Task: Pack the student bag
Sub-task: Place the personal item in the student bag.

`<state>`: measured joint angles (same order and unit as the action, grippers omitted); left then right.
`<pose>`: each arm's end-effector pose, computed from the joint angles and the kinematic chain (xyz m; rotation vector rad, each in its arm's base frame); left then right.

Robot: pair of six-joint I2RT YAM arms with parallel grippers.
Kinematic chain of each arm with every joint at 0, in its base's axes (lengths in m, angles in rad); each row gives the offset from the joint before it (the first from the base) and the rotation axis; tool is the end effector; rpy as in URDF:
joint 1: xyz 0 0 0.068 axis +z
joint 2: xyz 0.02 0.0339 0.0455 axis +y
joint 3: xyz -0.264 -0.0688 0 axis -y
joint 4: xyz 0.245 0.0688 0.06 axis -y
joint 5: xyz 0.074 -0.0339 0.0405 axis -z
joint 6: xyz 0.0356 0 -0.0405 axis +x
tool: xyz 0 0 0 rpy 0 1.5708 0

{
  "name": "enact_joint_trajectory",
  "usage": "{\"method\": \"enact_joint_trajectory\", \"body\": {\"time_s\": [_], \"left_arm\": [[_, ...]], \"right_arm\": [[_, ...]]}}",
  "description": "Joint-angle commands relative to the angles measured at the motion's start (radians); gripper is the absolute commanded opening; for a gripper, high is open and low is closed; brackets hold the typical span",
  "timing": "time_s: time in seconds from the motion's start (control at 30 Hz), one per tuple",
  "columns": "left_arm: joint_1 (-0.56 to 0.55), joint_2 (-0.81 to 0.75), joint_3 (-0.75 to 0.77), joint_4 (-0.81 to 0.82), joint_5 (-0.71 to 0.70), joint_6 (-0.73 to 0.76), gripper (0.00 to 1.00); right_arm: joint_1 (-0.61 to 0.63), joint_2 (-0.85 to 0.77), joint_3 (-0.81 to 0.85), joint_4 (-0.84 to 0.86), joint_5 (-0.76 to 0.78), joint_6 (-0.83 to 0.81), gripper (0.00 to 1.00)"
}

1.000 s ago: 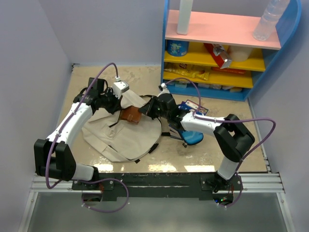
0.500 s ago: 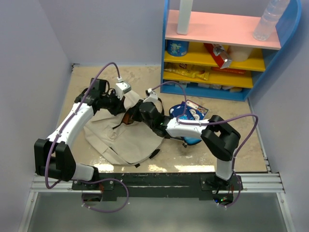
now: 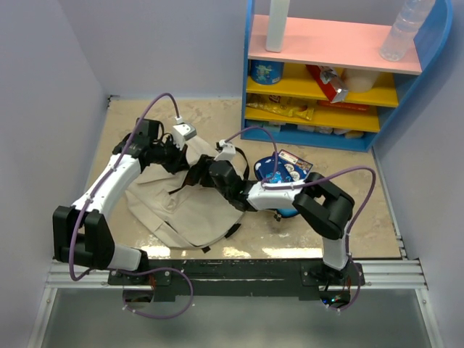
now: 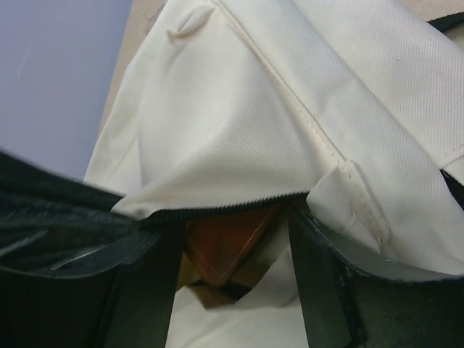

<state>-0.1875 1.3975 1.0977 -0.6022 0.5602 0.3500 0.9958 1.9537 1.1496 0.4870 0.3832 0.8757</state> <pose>0.2822 -0.0728 0.2768 0.8569 2.2201 -0.6121 0.2469 0.3566 0.1902 0.1566 1.9649 0.9136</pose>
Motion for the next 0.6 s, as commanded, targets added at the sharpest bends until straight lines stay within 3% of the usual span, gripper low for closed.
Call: {"method": "enact_joint_trajectory", "body": {"time_s": [0.0,0.03,0.07,0.1,0.17,0.43,0.5,0.53,0.57], "left_arm": [[0.022,0.023,-0.002,0.059,0.104,-0.019,0.00],[0.023,0.024,-0.002,0.062,0.099,-0.014,0.00],[0.028,0.029,-0.004,0.064,0.098,-0.014,0.00],[0.031,0.031,-0.004,0.070,0.095,-0.014,0.00],[0.031,0.034,-0.006,0.073,0.093,-0.016,0.00],[0.031,0.037,0.005,0.079,0.099,-0.010,0.00],[0.031,0.052,0.008,0.081,0.116,-0.005,0.00],[0.031,0.060,0.011,0.081,0.135,-0.002,0.00],[0.031,0.073,0.013,0.079,0.142,-0.002,0.00]], "right_arm": [[0.017,-0.182,-0.080,0.098,0.014,-0.132,0.59],[0.018,-0.208,-0.094,0.091,0.014,-0.162,0.54],[0.017,-0.228,-0.112,0.093,0.007,-0.171,0.33],[0.018,-0.257,-0.144,0.102,-0.003,-0.184,0.20],[0.018,-0.275,-0.157,0.090,-0.032,-0.208,0.00],[0.121,-0.357,-0.232,0.038,-0.086,-0.415,0.02],[0.186,-0.354,-0.246,0.044,-0.083,-0.495,0.17],[0.205,-0.348,-0.248,0.050,-0.072,-0.518,0.33],[0.223,-0.336,-0.251,0.062,-0.067,-0.544,0.39]]}}
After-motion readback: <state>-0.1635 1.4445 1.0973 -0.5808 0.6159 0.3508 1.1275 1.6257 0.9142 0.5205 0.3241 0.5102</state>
